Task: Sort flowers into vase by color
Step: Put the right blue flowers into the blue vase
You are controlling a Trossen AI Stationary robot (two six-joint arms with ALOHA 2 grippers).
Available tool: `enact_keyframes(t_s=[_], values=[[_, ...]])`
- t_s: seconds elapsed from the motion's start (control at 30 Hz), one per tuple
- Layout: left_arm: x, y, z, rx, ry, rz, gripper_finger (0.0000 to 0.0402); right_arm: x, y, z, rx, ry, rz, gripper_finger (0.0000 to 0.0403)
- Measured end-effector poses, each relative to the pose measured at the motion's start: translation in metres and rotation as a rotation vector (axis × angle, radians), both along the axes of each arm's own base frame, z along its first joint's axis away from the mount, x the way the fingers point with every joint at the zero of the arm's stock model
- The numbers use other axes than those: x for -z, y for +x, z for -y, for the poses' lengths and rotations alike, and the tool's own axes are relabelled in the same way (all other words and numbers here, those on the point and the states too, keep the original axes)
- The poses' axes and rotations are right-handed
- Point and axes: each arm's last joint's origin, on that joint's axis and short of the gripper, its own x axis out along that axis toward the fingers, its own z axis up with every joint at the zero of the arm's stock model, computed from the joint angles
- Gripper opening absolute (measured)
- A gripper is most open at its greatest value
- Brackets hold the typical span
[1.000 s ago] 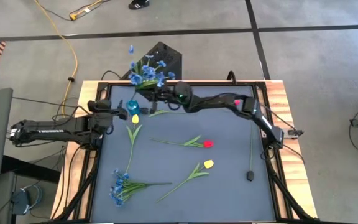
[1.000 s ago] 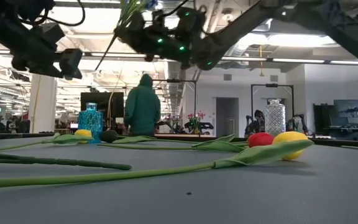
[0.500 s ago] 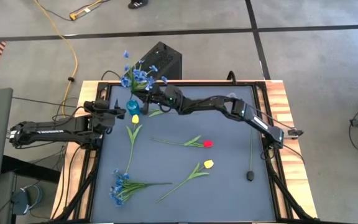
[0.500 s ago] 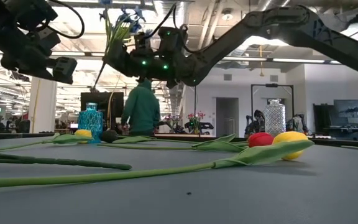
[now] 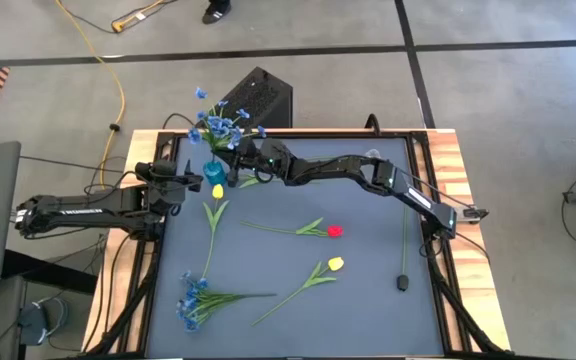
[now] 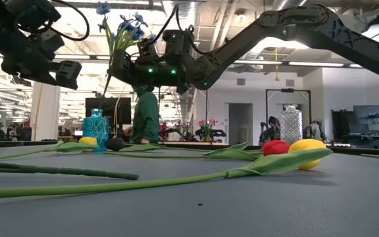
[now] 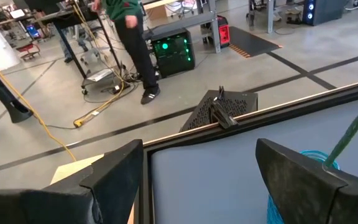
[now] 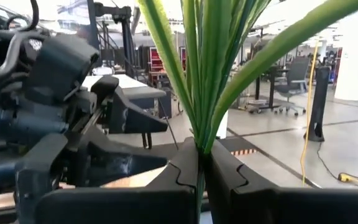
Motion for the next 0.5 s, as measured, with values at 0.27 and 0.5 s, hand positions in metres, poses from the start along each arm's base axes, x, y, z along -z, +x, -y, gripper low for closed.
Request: enact_keyframes(t_s=[0.27, 0.5], values=[[0.0, 0.0, 0.0, 0.0, 0.0, 0.0, 0.0302, 0.008, 0.003, -0.005, -0.012, 0.027, -0.08, 0.0063], [0.0, 0.0, 0.0, 0.0, 0.0, 0.0, 0.0302, 0.011, 0.003, -0.007, -0.016, 0.037, -0.108, 0.0098]])
